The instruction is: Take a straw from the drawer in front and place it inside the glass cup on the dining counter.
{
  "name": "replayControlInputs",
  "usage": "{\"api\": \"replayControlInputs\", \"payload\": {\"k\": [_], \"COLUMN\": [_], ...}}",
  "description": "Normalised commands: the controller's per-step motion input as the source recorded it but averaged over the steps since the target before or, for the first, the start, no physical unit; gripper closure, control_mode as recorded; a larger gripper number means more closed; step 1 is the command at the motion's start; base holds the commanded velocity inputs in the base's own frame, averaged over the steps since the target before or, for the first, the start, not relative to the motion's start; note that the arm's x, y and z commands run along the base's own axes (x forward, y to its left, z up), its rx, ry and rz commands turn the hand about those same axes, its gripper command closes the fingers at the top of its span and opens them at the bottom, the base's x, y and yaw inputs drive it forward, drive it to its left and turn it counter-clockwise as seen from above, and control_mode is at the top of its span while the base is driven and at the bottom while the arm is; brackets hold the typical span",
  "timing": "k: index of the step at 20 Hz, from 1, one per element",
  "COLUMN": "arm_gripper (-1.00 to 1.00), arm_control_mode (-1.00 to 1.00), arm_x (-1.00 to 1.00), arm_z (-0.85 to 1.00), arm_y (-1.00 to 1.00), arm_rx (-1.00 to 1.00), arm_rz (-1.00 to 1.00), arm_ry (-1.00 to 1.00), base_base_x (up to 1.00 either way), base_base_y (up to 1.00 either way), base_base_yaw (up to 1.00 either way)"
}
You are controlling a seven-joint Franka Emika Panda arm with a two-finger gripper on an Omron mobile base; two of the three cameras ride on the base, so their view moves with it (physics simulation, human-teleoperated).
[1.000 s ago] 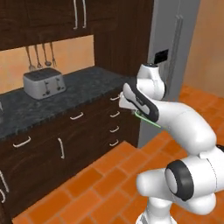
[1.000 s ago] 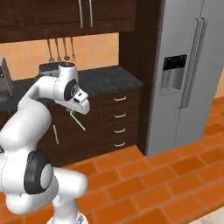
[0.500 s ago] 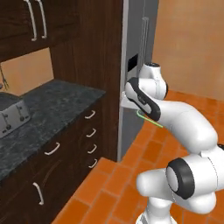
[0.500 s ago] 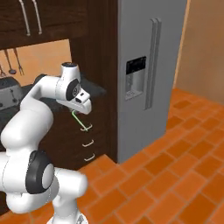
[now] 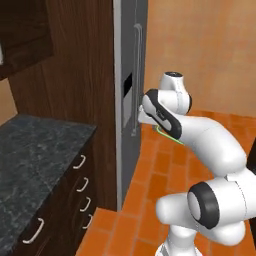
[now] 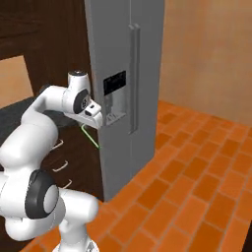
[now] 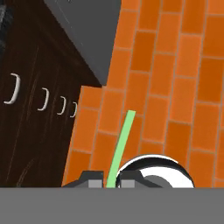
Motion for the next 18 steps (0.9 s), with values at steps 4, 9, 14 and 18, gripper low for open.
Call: {"api": "replayControlInputs", "payload": {"k": [4,9,14,18], "arm_gripper": [1.00,1.00,1.00,1.00], "arm_control_mode": [1.00,1.00,1.00,1.00], "arm_x": [0.00,0.00,0.00,0.00], "arm_z": [0.00,0.00,0.00,0.00], "arm_y": [0.00,0.00,0.00,0.00], "arm_rx": [0.00,0.00,0.00,0.00], "arm_rz": [0.00,0.00,0.00,0.00], "arm_ry": [0.00,0.00,0.00,0.00], "base_base_x": [1.00,1.00,1.00,1.00], "base_base_y": [-0.44,-0.24,-0.17,0.00], "base_base_yaw": [-0.33,-0.30,-0.31,-0.33]}}
